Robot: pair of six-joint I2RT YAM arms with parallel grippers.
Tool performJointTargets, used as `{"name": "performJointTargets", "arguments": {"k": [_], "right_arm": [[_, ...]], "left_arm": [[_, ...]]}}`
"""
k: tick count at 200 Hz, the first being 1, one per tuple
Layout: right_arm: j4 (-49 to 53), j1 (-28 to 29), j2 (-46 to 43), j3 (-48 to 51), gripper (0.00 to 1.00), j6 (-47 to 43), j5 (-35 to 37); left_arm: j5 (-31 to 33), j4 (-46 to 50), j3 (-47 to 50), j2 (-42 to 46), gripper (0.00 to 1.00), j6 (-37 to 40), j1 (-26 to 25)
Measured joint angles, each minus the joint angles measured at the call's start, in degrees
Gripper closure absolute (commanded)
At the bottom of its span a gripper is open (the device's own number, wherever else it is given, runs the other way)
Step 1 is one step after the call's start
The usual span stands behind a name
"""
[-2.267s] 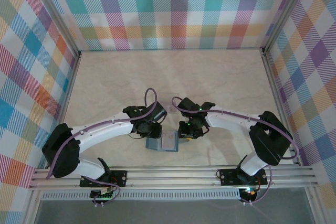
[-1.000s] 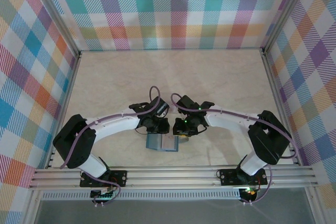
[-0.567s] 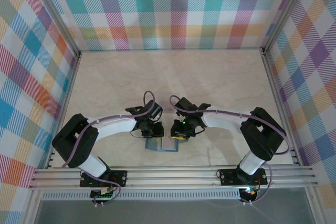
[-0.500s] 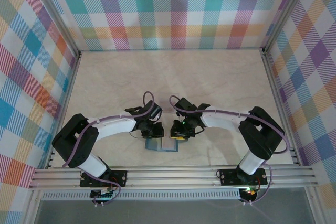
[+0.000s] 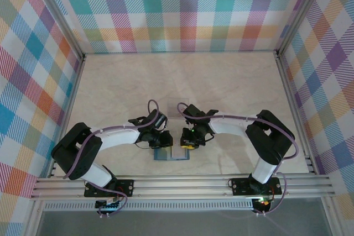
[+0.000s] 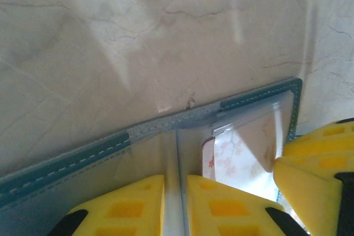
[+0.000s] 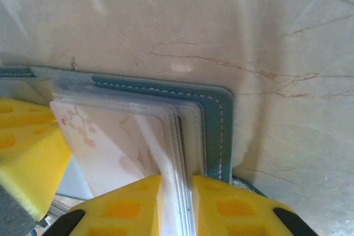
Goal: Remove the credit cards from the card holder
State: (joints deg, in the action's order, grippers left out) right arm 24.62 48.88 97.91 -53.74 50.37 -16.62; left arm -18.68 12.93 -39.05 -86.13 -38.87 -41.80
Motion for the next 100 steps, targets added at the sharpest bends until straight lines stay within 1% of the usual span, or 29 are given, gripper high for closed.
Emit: {"name": "performJointTargets", "arguments": {"k": [17, 37, 100], "right_arm": [[-0.02, 0.02, 0.04, 0.00, 0.82, -0.02, 0.00], [-0.04, 0.00, 0.04, 0.00, 0.83, -0.02, -0.02], [-0.17, 0.00, 0.11, -0.07, 0.84, -0.07, -0.24]], "left_arm": [[-0.68, 0.04, 0.07, 1.40, 0.79, -0.20, 0.00], [-1.27, 0.04, 0.07, 3.02, 0.76, -0.33, 0.00], [-1.68, 3.41, -0.22, 3.23, 0.82, 0.35, 0.00]]}}
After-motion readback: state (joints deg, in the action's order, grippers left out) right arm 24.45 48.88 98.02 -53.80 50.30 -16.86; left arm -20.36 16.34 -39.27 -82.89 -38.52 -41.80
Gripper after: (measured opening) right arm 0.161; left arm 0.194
